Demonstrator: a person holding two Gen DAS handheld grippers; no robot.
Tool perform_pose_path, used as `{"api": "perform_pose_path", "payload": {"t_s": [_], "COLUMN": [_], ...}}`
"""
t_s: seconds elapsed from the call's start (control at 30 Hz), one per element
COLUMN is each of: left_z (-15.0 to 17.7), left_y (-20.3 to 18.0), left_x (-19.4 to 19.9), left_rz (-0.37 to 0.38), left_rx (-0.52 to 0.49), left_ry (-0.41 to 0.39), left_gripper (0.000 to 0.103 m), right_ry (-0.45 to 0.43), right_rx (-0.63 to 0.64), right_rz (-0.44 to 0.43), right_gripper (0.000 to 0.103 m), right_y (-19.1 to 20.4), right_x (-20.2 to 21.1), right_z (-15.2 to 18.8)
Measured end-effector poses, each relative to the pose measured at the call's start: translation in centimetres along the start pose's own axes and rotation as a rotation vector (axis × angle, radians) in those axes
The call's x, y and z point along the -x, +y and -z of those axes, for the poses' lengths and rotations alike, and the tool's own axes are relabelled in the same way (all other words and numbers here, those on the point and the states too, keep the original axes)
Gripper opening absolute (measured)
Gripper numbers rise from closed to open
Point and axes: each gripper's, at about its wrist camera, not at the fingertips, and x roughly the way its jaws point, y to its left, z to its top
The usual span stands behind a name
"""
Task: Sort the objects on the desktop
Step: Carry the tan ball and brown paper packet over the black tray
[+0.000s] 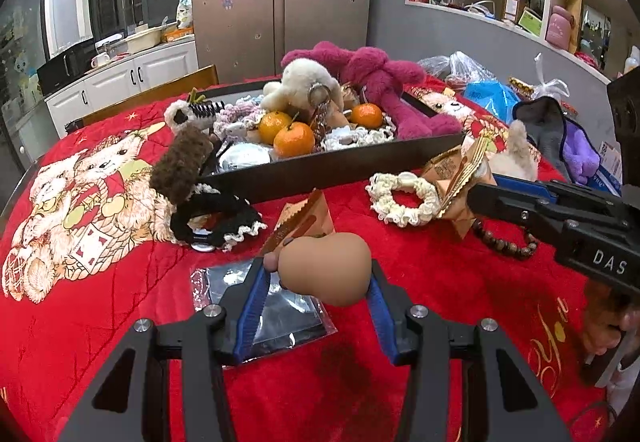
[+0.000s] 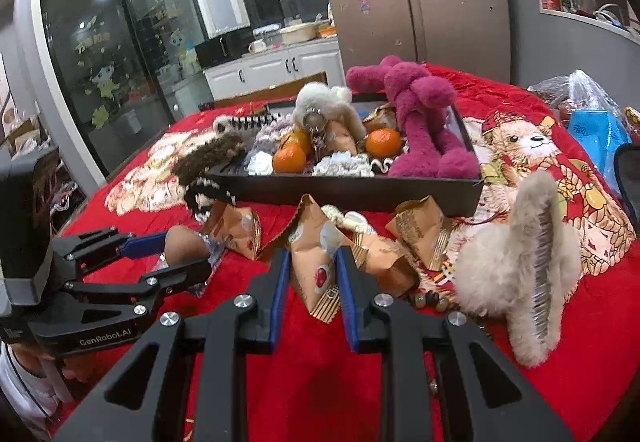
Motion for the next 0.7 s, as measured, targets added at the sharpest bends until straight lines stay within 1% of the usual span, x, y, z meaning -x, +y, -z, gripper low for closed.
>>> {"api": "perform_pose_path", "payload": {"t_s": [0.2,0.33,0.37,0.43,0.5,0.53,0.63,0.67,0.7], "left_z": [-0.9,-2.4,-2.9,-4.4,-6.4,-7.9,-10.7,-11.8,-12.3], "left_y": [0.7,1.8,2.0,2.3,2.3,2.2,2.8,3.0,3.2], "left_x": [1.5,3.3,3.6,4.5,5.3,5.6,5.4,5.0,4.7], "left_rz": [-0.009,0.014,0.018,0.022,0.011,0.003,0.000,0.000,0.003], "left_rx": [0.014,0.069,0.086,0.099,0.087,0.078,0.099,0.120,0.129], "left_ry": [-0.051,-0.100,-0.109,-0.126,-0.143,-0.147,-0.152,-0.157,-0.160], "left_gripper": [0.049,0.049,0.049,0.049,0.049,0.049,0.049,0.049,0.049], "right_ry": [-0.054,-0.089,-0.103,-0.108,-0.140,-0.153,-0.196,-0.208,-0.212], "right_rx": [0.029,0.002,-0.021,-0.042,-0.039,-0.031,-0.009,-0.015,-0.022], "right_rz": [-0.003,0.005,0.030,0.053,0.064,0.067,0.090,0.094,0.098], "right_gripper": [0.024,0.024,0.024,0.024,0.024,0.024,0.024,0.024,0.024], "right_y": [0.3,0.0,0.0,0.1,0.8,1.2,2.6,2.8,2.9], "right_x": [1.0,1.8,2.1,2.6,3.7,4.1,5.1,5.1,4.9], "right_z": [-0.4,-1.3,-1.9,-3.1,-5.0,-5.8,-9.6,-10.8,-11.7]}}
